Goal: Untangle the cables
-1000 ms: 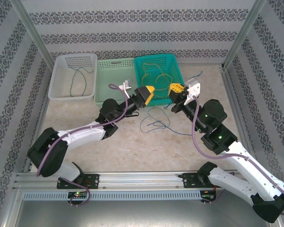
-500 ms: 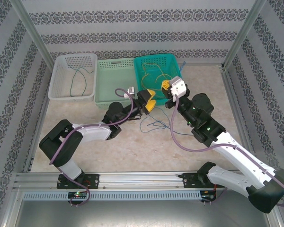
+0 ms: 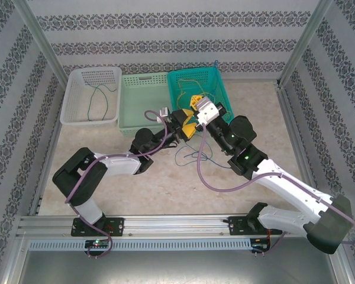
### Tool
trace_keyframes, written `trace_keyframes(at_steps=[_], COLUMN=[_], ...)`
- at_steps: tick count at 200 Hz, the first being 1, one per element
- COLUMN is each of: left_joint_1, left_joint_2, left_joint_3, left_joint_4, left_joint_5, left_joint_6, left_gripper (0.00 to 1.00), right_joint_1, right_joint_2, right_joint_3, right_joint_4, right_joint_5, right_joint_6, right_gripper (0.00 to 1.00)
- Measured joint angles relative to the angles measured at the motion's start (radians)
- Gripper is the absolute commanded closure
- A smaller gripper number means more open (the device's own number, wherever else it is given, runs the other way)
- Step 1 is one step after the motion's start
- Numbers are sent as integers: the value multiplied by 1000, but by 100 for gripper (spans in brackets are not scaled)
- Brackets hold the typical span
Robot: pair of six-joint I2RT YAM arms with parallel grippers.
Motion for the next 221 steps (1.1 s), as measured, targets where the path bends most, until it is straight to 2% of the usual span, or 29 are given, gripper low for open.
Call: trace_keyframes(at_steps=[39, 83, 121, 176, 192, 221], left_joint_1=[-6, -6, -6, -5, -5, -5], left_joint_2=[64, 71, 71, 73, 73, 76], left_joint_3=[33, 34, 34, 62, 76, 108], left_joint_4=[37, 56, 60, 60, 60, 62], left_joint_5=[-5, -35, -60, -87, -90, -91], left_joint_6=[-43, -48, -46, -44, -44, -36], left_gripper=[17, 18, 34, 35, 41, 65], right_joint_1=[56, 91, 108, 134, 138, 145], right_joint_2=[48, 74, 68, -1, -10, -10], right_joint_3=[0, 0, -18, -78, -97, -107], right_joint_4=[94, 137, 170, 199, 211, 225], right_joint_5=[23, 43, 61, 87, 99, 112], right_joint_6=[-47, -53, -36, 47, 61, 80], right_gripper=[100, 100, 100, 100, 100, 100])
